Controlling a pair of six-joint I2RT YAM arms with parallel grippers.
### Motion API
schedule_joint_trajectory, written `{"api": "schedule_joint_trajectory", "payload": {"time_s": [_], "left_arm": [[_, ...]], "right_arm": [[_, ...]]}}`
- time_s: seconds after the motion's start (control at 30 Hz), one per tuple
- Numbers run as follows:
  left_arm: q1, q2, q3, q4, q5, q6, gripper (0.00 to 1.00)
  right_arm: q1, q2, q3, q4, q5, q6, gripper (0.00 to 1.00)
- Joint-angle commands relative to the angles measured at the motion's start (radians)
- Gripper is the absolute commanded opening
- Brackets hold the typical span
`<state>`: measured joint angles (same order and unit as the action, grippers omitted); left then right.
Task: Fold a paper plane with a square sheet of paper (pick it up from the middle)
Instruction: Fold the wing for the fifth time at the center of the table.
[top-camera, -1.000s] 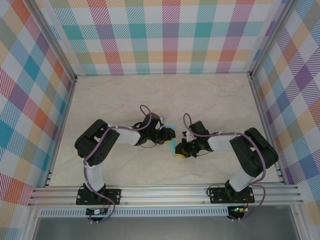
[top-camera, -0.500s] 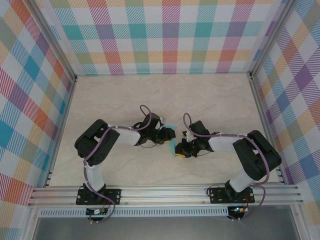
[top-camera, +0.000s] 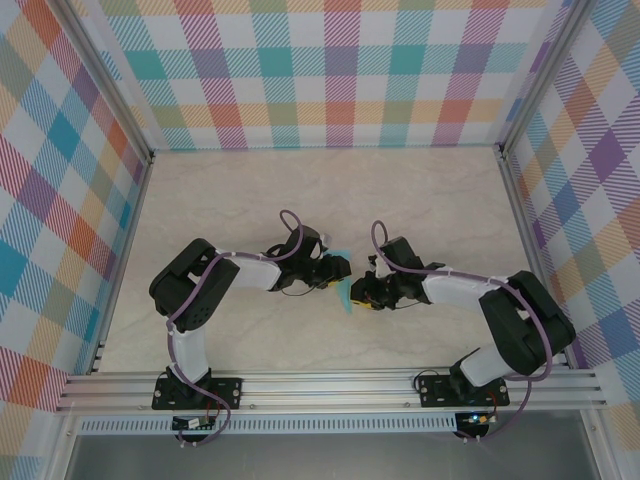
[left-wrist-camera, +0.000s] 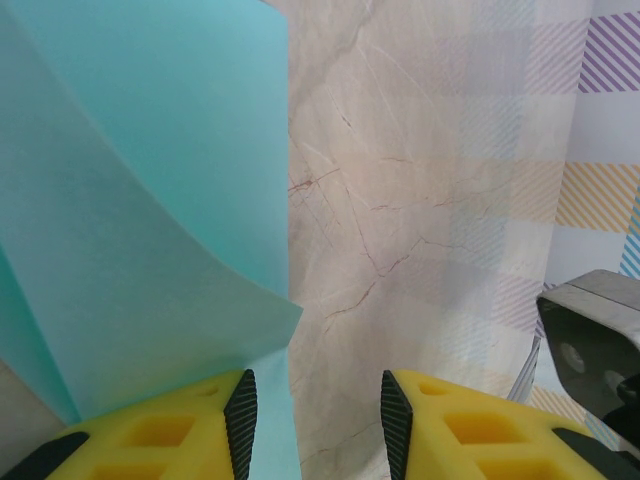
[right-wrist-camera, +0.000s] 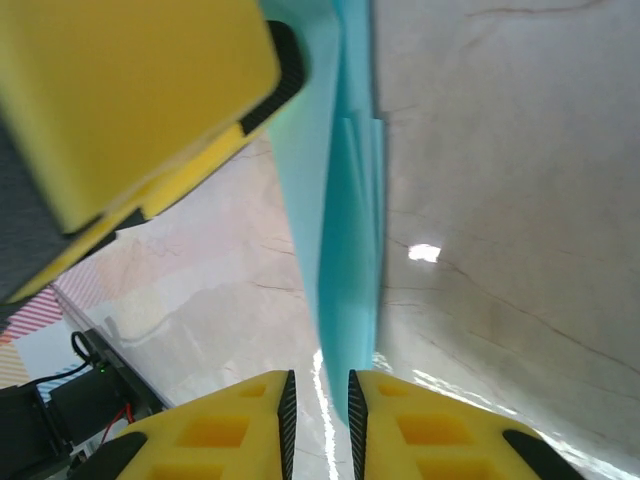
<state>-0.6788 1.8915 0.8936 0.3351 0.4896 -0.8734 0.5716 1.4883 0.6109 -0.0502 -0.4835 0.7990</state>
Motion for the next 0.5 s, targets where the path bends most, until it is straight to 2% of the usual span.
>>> {"api": "schedule_joint_trajectory", "payload": {"time_s": [0.0,0.47], "left_arm": [[0.01,0.017,-0.013,-0.067,0.01,0.019,0.4],[0.01,0.021,-0.008,-0.07,0.012,0.017,0.4]], "right_arm": [[0.01,0.012,0.023,0.009,-0.047,-0.005,0.24],[0.023,0.115,0.05,0.021,-0.062,-0.021,0.17]]}}
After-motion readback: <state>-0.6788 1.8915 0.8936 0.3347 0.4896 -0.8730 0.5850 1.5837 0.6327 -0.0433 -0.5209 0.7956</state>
